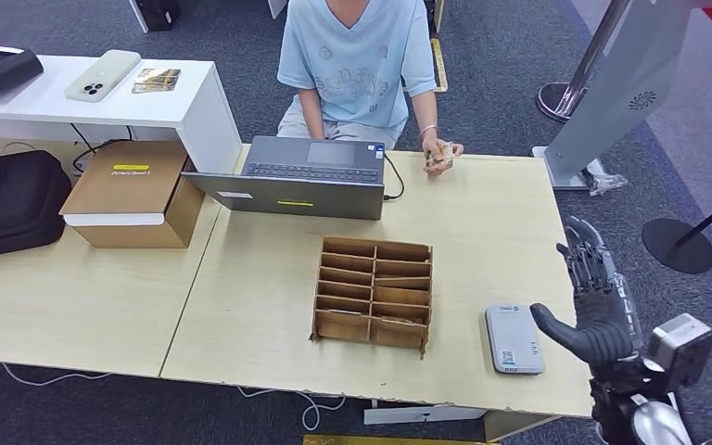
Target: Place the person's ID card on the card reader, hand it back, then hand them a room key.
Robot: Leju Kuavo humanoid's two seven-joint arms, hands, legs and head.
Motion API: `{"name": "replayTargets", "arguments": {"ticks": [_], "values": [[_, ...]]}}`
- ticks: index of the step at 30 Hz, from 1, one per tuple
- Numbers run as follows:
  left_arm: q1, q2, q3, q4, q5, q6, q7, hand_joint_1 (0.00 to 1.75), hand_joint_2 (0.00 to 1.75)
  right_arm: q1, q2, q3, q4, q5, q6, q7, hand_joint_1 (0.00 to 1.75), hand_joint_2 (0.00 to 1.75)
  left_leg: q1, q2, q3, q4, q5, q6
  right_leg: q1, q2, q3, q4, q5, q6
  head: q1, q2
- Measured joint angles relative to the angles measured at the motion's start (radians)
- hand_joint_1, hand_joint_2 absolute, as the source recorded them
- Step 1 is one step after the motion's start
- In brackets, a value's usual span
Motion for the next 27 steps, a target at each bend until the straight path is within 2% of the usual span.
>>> {"name": "replayTargets", "arguments": {"ticks": [3, 6, 8, 11, 15, 19, 24, 27], "values": [[-0.001, 0.000, 0.011, 0.000, 0.006, 0.006, 0.000, 0.00, 0.00, 0.026, 0.001, 0.039, -0.043, 0.302, -0.231, -0.004, 0.00, 1.75, 0.000, 0.000, 0.001, 0.000, 0.000, 0.000, 0.000, 0.000, 0.000, 0.000, 0.000, 0.000, 0.000, 0.000], [-0.002, 0.000, 0.015, 0.000, 0.007, 0.006, 0.000, 0.00, 0.00, 0.036, 0.007, 0.093, -0.074, 0.542, -0.421, 0.026, 0.00, 1.75, 0.000, 0.000, 0.001, 0.000, 0.000, 0.000, 0.000, 0.001, 0.000, 0.000, 0.000, 0.000, 0.000, 0.000], [-0.003, 0.000, 0.017, 0.000, 0.003, 0.006, 0.000, 0.00, 0.00, 0.037, 0.010, 0.125, -0.085, 0.669, -0.516, 0.054, 0.00, 1.75, 0.000, 0.000, 0.001, 0.000, 0.000, 0.000, 0.000, 0.001, 0.000, 0.001, 0.000, 0.000, 0.000, 0.000], [-0.004, 0.000, 0.018, 0.000, -0.008, 0.006, 0.000, 0.00, 0.00, 0.040, 0.014, 0.161, -0.092, 0.805, -0.606, 0.096, 0.00, 1.75, 0.000, 0.000, 0.001, 0.000, 0.000, 0.000, 0.000, 0.001, 0.000, 0.001, 0.000, 0.000, 0.000, 0.000], [-0.005, -0.001, 0.018, 0.000, -0.018, -0.003, 0.000, 0.00, 0.00, 0.048, 0.015, 0.198, -0.095, 0.970, -0.682, 0.168, 0.00, 1.75, 0.000, 0.000, 0.001, 0.000, 0.000, 0.000, 0.000, 0.001, 0.000, 0.000, 0.000, 0.000, 0.000, 0.000], [-0.006, 0.000, 0.018, 0.000, -0.020, -0.016, 0.001, 0.00, 0.00, 0.056, 0.015, 0.227, -0.097, 1.085, -0.705, 0.245, 0.00, 1.75, 0.000, 0.000, 0.001, 0.000, 0.000, 0.000, 0.000, 0.001, 0.000, 0.000, 0.000, 0.000, 0.000, 0.000], [-0.006, 0.000, 0.018, 0.000, -0.019, -0.017, 0.006, 0.00, 0.00, 0.055, 0.015, 0.251, -0.097, 1.084, -0.696, 0.283, 0.00, 1.75, 0.000, 0.000, 0.001, 0.000, 0.000, 0.000, 0.000, 0.001, 0.000, 0.000, 0.000, 0.000, 0.000, 0.000], [-0.007, 0.000, 0.018, 0.000, -0.019, -0.016, 0.009, 0.00, 0.00, 0.055, 0.015, 0.263, -0.097, 1.009, -0.660, 0.274, 0.00, 1.75, 0.000, 0.000, 0.001, 0.000, 0.000, 0.000, 0.000, 0.001, 0.000, 0.000, 0.000, 0.000, 0.000, 0.000]]}}
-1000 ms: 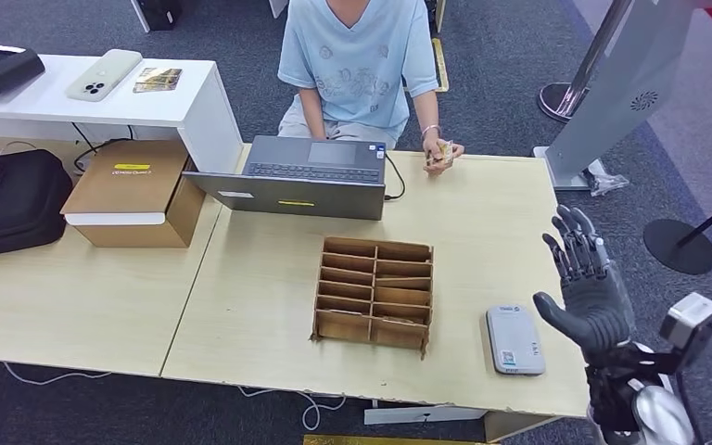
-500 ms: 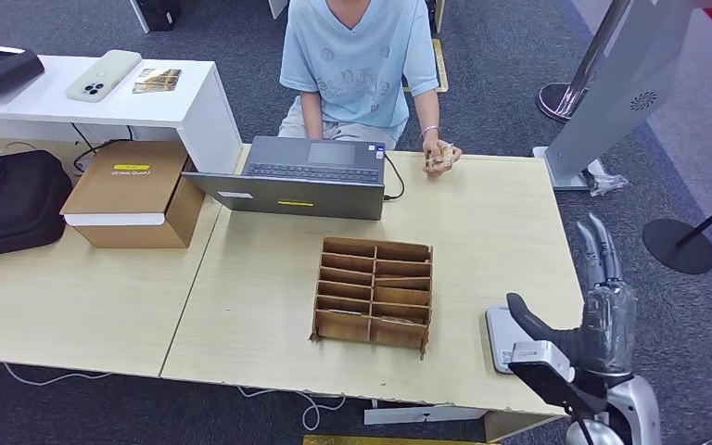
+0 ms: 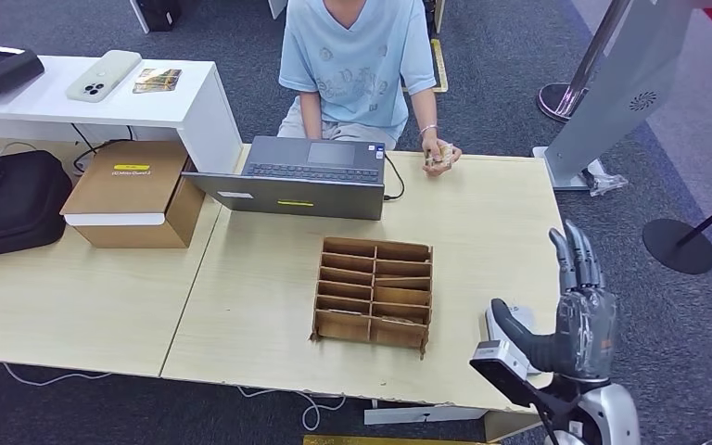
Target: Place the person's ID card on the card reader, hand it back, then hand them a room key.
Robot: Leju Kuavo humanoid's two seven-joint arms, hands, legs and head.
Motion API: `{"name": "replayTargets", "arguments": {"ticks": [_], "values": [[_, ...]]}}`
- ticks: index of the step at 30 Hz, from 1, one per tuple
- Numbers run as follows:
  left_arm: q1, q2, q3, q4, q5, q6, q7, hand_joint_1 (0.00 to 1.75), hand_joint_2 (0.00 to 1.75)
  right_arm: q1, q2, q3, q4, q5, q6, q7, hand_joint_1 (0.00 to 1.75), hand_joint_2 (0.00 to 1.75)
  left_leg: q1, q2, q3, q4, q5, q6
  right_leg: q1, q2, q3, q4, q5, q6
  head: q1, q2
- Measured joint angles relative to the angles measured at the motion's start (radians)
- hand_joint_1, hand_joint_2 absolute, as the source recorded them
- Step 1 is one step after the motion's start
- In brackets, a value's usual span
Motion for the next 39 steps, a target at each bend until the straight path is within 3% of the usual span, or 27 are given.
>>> {"name": "replayTargets", "arguments": {"ticks": [3, 9, 11, 13, 16, 19, 24, 28, 34, 39], "values": [[0.000, 0.000, 0.000, 0.000, 0.000, 0.001, 0.000, 0.00, 0.00, 0.001, 0.000, 0.010, -0.002, -0.233, 0.118, -0.060, 0.00, 1.75, 0.000, 0.000, 0.000, 0.000, 0.000, 0.000, 0.000, 0.000, 0.000, 0.000, 0.000, 0.000, 0.000, 0.000], [0.000, 0.002, 0.007, 0.000, -0.002, 0.002, -0.001, 0.00, 0.00, 0.012, 0.000, 0.014, 0.002, -0.936, 0.531, -0.182, 0.00, 1.75, 0.000, 0.000, 0.000, 0.000, 0.000, 0.000, 0.000, 0.000, 0.000, 0.000, 0.000, 0.000, 0.000, 0.000], [0.000, 0.002, 0.009, 0.000, -0.004, 0.002, -0.002, 0.00, 0.00, 0.017, 0.000, 0.014, 0.009, -1.062, 0.612, -0.188, 0.00, 1.75, 0.000, 0.000, 0.000, 0.000, 0.000, 0.000, 0.000, 0.000, 0.000, 0.000, 0.000, 0.000, 0.000, 0.000], [0.000, 0.002, 0.010, 0.000, -0.005, 0.002, -0.003, 0.00, 0.00, 0.021, -0.001, 0.014, 0.015, -1.101, 0.640, -0.189, 0.00, 1.75, 0.000, 0.000, 0.000, 0.000, 0.000, 0.000, 0.000, 0.000, 0.000, 0.000, 0.000, 0.000, 0.000, 0.000], [0.000, 0.003, 0.011, 0.000, -0.005, 0.002, -0.003, 0.00, 0.00, 0.027, -0.002, 0.014, 0.019, -1.011, 0.605, -0.193, 0.00, 1.75, 0.000, 0.000, 0.000, 0.000, 0.000, 0.000, 0.000, 0.000, 0.000, 0.000, 0.000, 0.000, 0.000, 0.000], [0.001, 0.003, 0.012, 0.000, -0.005, 0.002, -0.003, 0.00, 0.00, 0.033, -0.002, 0.027, 0.013, -0.762, 0.494, -0.173, 0.00, 1.75, 0.000, 0.000, 0.000, 0.000, 0.000, 0.000, 0.000, 0.000, 0.000, 0.000, 0.000, 0.000, 0.000, 0.000], [0.000, -0.002, 0.012, 0.000, -0.014, 0.002, -0.003, 0.00, 0.00, 0.041, -0.002, 0.098, 0.006, -0.164, 0.250, -0.005, 0.00, 1.75, 0.000, 0.000, 0.000, 0.000, 0.000, 0.000, 0.000, 0.000, 0.000, 0.000, 0.000, 0.000, 0.000, 0.000], [-0.001, -0.006, 0.012, 0.000, -0.022, -0.001, -0.003, 0.00, 0.00, 0.037, -0.002, 0.178, 0.033, 0.141, 0.161, 0.132, 0.00, 1.75, 0.000, 0.000, 0.000, 0.000, 0.000, 0.000, 0.000, 0.000, 0.000, 0.000, 0.000, 0.000, 0.000, 0.000], [-0.004, -0.006, 0.012, 0.000, -0.031, -0.012, -0.003, 0.00, 0.00, 0.023, 0.008, 0.250, 0.075, 0.278, 0.142, 0.232, 0.00, 1.75, 0.000, 0.000, 0.000, 0.000, 0.000, 0.000, 0.000, 0.000, 0.000, 0.000, 0.000, 0.000, 0.000, 0.000], [-0.004, -0.007, 0.012, 0.000, -0.032, -0.013, -0.003, 0.00, 0.00, 0.021, 0.012, 0.258, 0.080, 0.295, 0.146, 0.248, 0.00, 1.75, 0.000, 0.000, 0.000, 0.000, 0.000, 0.000, 0.000, 0.000, 0.000, 0.000, 0.000, 0.000, 0.000, 0.000]]}}
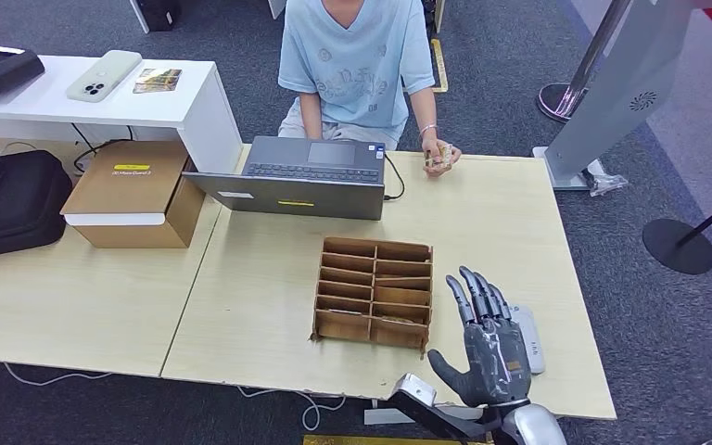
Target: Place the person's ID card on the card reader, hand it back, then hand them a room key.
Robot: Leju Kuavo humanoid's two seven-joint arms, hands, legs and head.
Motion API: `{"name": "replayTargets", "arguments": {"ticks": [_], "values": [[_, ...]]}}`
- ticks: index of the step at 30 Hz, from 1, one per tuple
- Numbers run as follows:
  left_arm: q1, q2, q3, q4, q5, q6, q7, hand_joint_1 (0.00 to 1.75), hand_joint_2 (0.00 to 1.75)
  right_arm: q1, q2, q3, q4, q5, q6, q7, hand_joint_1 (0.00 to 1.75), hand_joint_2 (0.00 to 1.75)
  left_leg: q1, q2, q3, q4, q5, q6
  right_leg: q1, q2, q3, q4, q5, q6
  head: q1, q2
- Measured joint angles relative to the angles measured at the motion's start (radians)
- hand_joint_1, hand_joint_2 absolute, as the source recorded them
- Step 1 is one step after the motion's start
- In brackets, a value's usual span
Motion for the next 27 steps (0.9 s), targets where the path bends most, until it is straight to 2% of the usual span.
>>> {"name": "replayTargets", "arguments": {"ticks": [5, 12, 19, 27], "values": [[-0.002, 0.000, 0.000, 0.000, -0.009, -0.006, 0.000, 0.00, 0.00, -0.010, 0.010, 0.024, 0.032, 0.033, 0.074, 0.106, 0.00, 1.75, 0.000, 0.000, 0.000, 0.000, 0.000, 0.000, 0.000, 0.000, 0.000, 0.000, 0.000, 0.000, 0.000, 0.000], [-0.003, 0.000, 0.000, 0.000, -0.013, -0.008, 0.001, 0.00, 0.00, -0.054, 0.051, 0.032, 0.095, 0.071, 0.124, 0.177, 0.00, 1.75, 0.000, 0.000, 0.000, 0.000, 0.000, 0.000, 0.000, 0.000, 0.000, 0.000, 0.000, 0.000, 0.000, 0.000], [-0.005, -0.002, 0.000, 0.000, -0.014, -0.008, 0.002, 0.00, 0.00, -0.121, 0.103, 0.035, 0.157, 0.098, 0.146, 0.194, 0.00, 1.75, 0.000, 0.000, 0.000, 0.000, 0.001, -0.001, 0.000, 0.000, 0.000, 0.001, 0.000, 0.000, 0.000, 0.000], [-0.006, -0.003, 0.000, 0.000, -0.020, -0.015, 0.001, 0.00, 0.00, -0.159, 0.136, 0.029, 0.202, 0.096, 0.151, 0.192, 0.00, 1.75, 0.000, 0.000, 0.000, 0.000, 0.001, -0.001, 0.000, 0.000, 0.000, 0.000, 0.000, 0.000, 0.000, 0.000]]}}
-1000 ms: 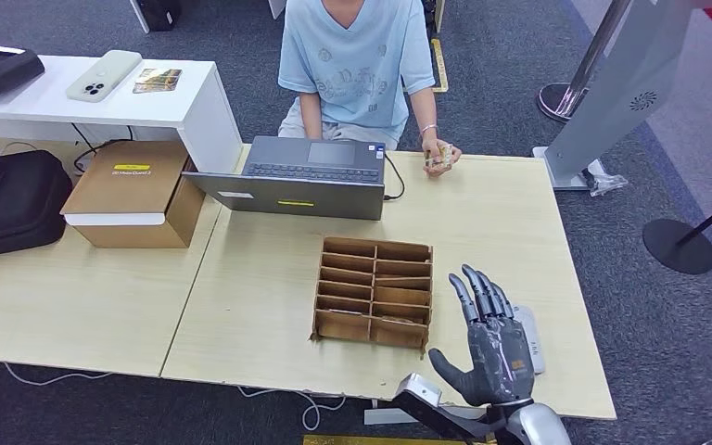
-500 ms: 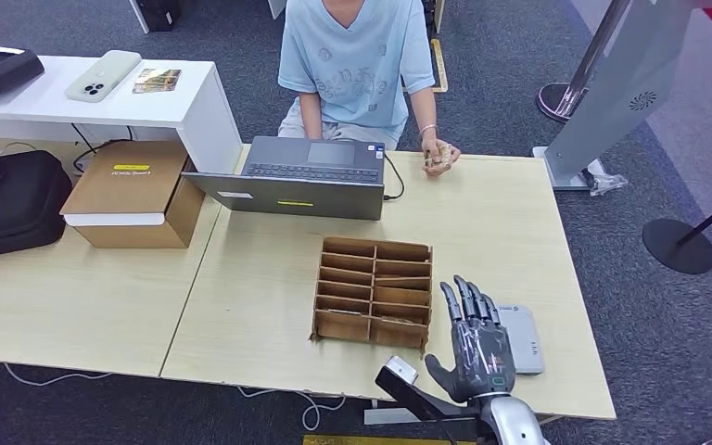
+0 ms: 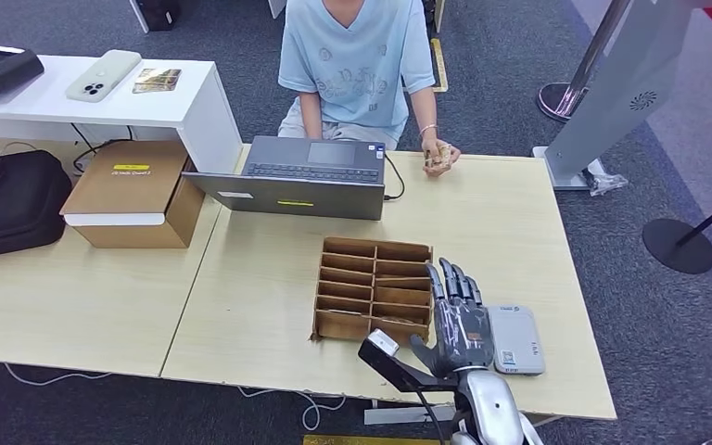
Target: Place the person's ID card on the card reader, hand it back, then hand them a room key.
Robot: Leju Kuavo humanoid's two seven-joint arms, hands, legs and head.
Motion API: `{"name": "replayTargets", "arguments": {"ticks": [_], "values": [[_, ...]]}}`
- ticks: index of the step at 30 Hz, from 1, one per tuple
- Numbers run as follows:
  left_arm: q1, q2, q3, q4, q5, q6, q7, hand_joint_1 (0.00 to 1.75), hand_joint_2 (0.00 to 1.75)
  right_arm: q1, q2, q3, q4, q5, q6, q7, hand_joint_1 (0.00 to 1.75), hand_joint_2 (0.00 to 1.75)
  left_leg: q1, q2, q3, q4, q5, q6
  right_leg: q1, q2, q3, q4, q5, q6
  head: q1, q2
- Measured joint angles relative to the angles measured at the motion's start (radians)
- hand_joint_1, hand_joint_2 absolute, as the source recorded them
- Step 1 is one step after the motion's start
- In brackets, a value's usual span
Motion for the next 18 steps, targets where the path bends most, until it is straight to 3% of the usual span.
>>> {"name": "replayTargets", "arguments": {"ticks": [6, 12, 18], "values": [[0.000, -0.003, 0.000, 0.000, -0.003, -0.001, 0.000, 0.00, 0.00, -0.001, 0.016, -0.009, 0.016, 0.007, 0.011, 0.000, 0.04, 1.75, 0.000, 0.000, 0.000, 0.000, 0.000, 0.000, 0.000, 0.000, 0.000, 0.000, 0.000, 0.000, 0.000, 0.000], [0.000, -0.004, 0.000, 0.000, -0.004, -0.001, 0.000, 0.00, 0.00, 0.004, 0.020, -0.016, 0.020, 0.018, 0.015, -0.010, 0.44, 1.75, 0.000, 0.000, 0.000, 0.000, 0.000, 0.000, 0.000, 0.000, 0.000, 0.000, 0.000, 0.000, 0.000, 0.000], [0.000, -0.004, 0.000, 0.000, -0.004, -0.002, -0.001, 0.00, 0.00, 0.008, 0.024, -0.015, 0.025, 0.020, 0.014, -0.033, 0.62, 1.75, 0.000, 0.000, 0.000, 0.000, 0.000, 0.000, 0.000, 0.000, 0.000, 0.000, 0.000, 0.000, 0.000, 0.000]]}}
